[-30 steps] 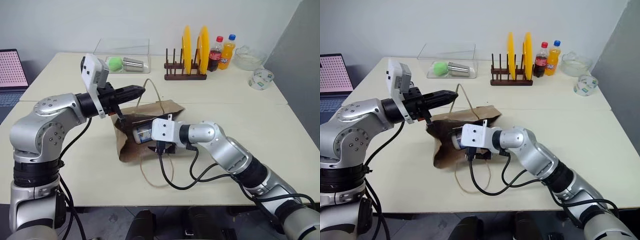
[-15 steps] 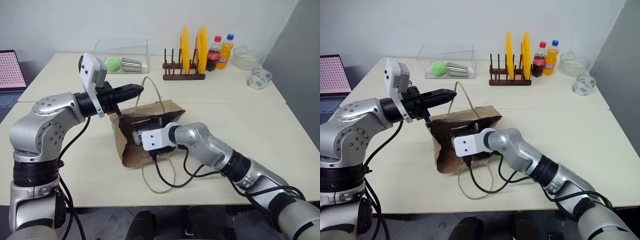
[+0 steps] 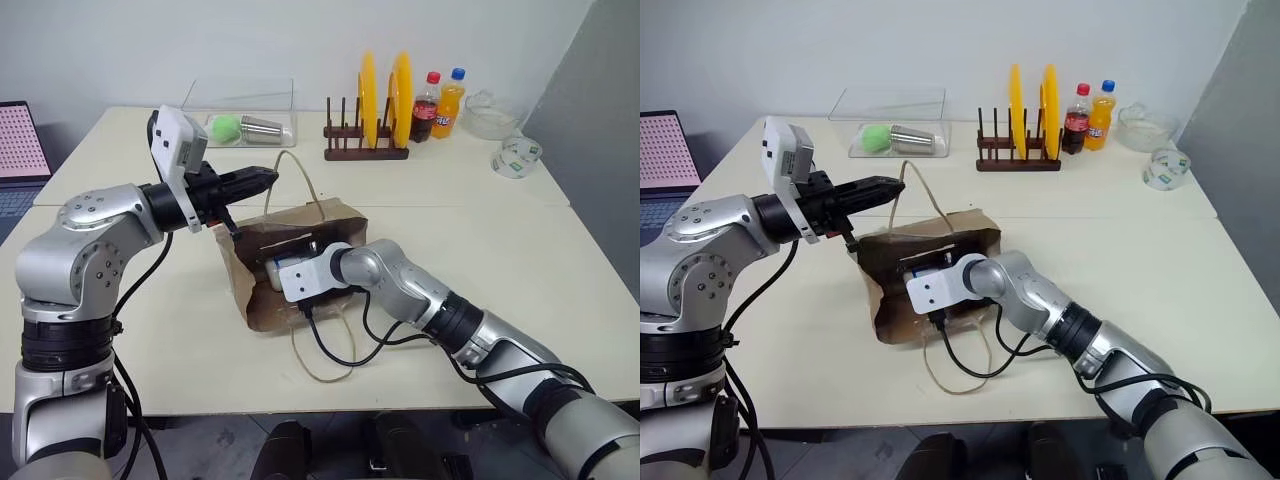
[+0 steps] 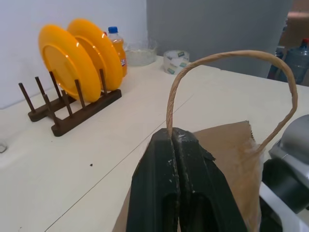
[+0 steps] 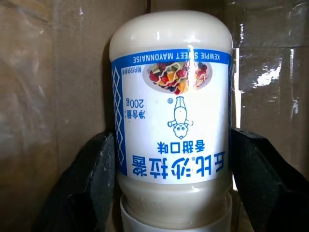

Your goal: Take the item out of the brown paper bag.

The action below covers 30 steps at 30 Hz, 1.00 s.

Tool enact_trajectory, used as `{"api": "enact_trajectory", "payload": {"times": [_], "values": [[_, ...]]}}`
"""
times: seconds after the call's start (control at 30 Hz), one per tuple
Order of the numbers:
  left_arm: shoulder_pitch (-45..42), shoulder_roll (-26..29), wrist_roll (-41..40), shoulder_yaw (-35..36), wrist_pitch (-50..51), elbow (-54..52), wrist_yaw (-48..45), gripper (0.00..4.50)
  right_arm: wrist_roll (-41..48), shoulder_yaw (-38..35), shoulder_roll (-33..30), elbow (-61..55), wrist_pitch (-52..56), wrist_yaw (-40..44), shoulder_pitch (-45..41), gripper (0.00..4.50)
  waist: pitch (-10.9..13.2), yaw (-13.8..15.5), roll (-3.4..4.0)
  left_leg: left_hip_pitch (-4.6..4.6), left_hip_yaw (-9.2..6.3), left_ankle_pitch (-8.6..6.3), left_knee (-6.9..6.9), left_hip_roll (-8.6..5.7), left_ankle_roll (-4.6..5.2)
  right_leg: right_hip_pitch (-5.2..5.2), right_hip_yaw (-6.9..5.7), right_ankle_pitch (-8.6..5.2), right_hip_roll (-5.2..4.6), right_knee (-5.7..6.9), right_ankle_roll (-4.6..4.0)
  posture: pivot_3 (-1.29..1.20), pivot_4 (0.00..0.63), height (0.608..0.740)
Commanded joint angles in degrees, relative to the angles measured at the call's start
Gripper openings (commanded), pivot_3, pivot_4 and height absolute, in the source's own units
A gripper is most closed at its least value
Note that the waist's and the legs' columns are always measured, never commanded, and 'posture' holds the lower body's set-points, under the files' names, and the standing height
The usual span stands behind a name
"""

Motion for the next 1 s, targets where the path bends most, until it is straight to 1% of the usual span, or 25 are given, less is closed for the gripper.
{"api": "enact_trajectory", "payload": {"times": [0.03,0.17,0.2,0.27,0.33,0.37,0.47,0.63,0.8,0.83,0.93,1.0], "values": [[-0.6,1.3,1.9,1.8,-2.4,1.4,0.5,0.00,3.3,-4.7,-0.9,-6.9,-2.8,2.1,0.8,3.03,0.0,0.0,0.00,-0.01,0.01,0.00,0.00,0.00,0.00,-0.01,0.01,0.00,0.00,0.00,0.00,0.00,0.150,0.740],[-1.0,1.3,4.2,1.6,-4.1,4.3,1.0,0.00,12.3,-9.5,-1.4,-12.7,-4.0,7.2,4.0,3.03,0.0,-0.1,0.00,-0.02,-0.01,0.00,-0.06,0.01,0.00,-0.03,-0.02,0.00,0.00,-0.01,0.00,0.00,0.150,0.740],[-1.2,1.3,4.7,1.5,-4.6,5.0,1.0,0.00,15.8,-11.0,-1.2,-13.9,-4.0,9.3,4.8,3.03,0.0,-0.1,0.00,-0.01,-0.02,-0.01,-0.08,0.02,0.00,-0.03,-0.02,0.00,0.00,-0.01,0.00,0.00,0.150,0.740],[-1.5,1.1,5.6,1.2,-5.5,6.0,0.8,0.00,22.8,-14.1,-0.3,-15.4,-4.1,12.5,6.1,3.03,0.0,-0.1,0.00,0.00,-0.02,-0.01,-0.15,0.02,0.00,-0.04,-0.04,0.01,0.00,-0.01,-0.02,0.00,0.150,0.740],[-1.7,1.0,6.3,0.8,-6.2,6.5,0.5,0.00,26.8,-16.6,0.0,-15.6,-5.0,14.1,6.1,3.03,0.0,-0.1,0.00,0.01,-0.02,0.00,-0.20,0.02,0.00,-0.05,-0.04,0.04,0.00,-0.02,-0.06,0.00,0.150,0.740],[-1.8,0.9,6.6,0.7,-6.4,6.7,0.5,0.00,29.6,-18.4,0.7,-15.8,-3.5,14.6,6.0,3.03,0.0,-0.1,0.00,0.00,-0.02,0.00,-0.21,0.02,0.00,-0.06,-0.04,0.04,0.00,-0.02,-0.07,0.00,0.150,0.740],[-1.8,0.8,7.2,0.5,-6.8,7.1,0.3,0.00,35.1,-22.6,2.1,-15.8,-1.0,14.5,5.0,3.03,0.0,-0.1,0.00,0.01,-0.02,0.00,-0.23,0.02,0.00,-0.06,-0.04,0.05,0.00,-0.04,-0.08,0.00,0.150,0.740],[-1.2,0.6,8.4,0.2,-7.5,7.2,-0.3,0.00,47.0,-31.5,6.3,-19.3,8.8,11.5,1.4,3.03,0.0,-0.1,0.01,0.00,-0.02,0.00,-0.26,0.02,0.00,-0.08,-0.04,0.15,-0.01,-0.04,-0.25,0.00,0.150,0.740],[-1.1,-0.1,8.9,-0.4,-7.6,6.6,-0.4,0.00,58.3,-42.4,9.8,-20.8,18.6,3.1,-4.4,3.03,0.0,-0.2,0.02,0.01,-0.01,0.01,-0.44,0.02,-0.01,-0.16,-0.04,0.16,-0.04,-0.03,-0.28,0.00,0.150,0.740],[-1.0,-0.1,8.9,-0.4,-7.6,6.4,-0.5,0.00,59.3,-43.8,9.6,-20.8,19.5,1.7,-5.1,3.03,0.0,-0.1,0.02,0.01,-0.02,0.01,-0.49,0.02,-0.02,-0.17,-0.05,0.17,-0.05,-0.04,-0.29,0.00,0.150,0.740],[-0.7,-0.3,8.9,-0.5,-7.5,5.8,-0.4,0.00,57.3,-48.2,3.4,-19.1,18.5,-0.9,-6.5,3.03,0.0,0.3,0.02,0.00,-0.01,0.01,-0.54,-0.05,-0.02,-0.17,-0.07,0.17,-0.14,-0.10,-0.29,0.00,0.150,0.740],[-0.5,-0.4,8.9,-0.5,-7.5,5.6,-0.4,0.00,52.0,-47.0,-4.9,-17.8,15.9,1.1,-4.0,3.03,0.1,0.7,0.04,-0.02,0.01,0.01,-0.55,-0.10,-0.01,-0.12,-0.08,0.17,-0.19,-0.28,-0.28,0.00,0.150,0.740]]}}
